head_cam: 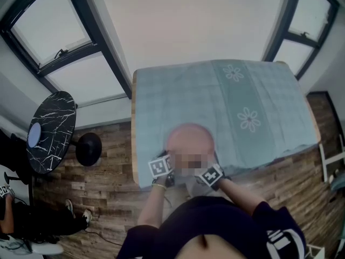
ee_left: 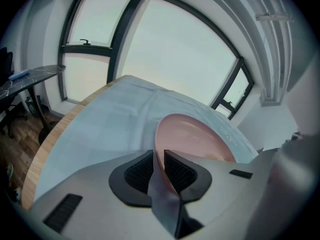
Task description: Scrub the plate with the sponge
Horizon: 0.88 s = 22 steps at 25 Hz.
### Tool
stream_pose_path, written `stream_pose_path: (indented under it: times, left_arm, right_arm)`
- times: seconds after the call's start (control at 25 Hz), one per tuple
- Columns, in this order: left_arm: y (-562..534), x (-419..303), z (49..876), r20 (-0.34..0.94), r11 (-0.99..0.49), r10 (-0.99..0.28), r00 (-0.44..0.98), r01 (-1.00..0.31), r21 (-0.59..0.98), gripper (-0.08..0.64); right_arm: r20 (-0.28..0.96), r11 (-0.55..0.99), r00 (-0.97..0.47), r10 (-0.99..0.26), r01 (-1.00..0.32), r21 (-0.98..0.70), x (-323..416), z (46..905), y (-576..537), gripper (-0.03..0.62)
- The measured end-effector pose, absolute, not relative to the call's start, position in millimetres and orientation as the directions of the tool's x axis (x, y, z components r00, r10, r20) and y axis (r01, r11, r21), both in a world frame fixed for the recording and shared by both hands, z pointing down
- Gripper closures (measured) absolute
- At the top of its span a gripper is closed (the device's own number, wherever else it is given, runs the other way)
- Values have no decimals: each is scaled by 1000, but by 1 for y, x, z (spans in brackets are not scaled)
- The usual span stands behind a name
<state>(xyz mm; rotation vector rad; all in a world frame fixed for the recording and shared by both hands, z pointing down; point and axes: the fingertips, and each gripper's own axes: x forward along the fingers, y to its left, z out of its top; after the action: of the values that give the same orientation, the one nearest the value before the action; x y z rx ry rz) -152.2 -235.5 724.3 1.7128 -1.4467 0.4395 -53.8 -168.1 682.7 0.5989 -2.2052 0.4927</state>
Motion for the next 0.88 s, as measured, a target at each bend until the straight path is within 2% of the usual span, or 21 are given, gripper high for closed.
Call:
stream_pose_path:
  times: [0.4, 0.88]
  left_arm:
    - [-206, -158, 690, 655, 7, -714, 249, -932, 362, 495]
    - [-151, -140, 667, 622, -38, -734, 272, -931, 363, 497]
  right_arm:
    - [683, 703, -588, -433, -694, -152, -35, 655, -175, 555]
    - [624, 642, -603, -498, -739, -202, -22, 628, -139, 555]
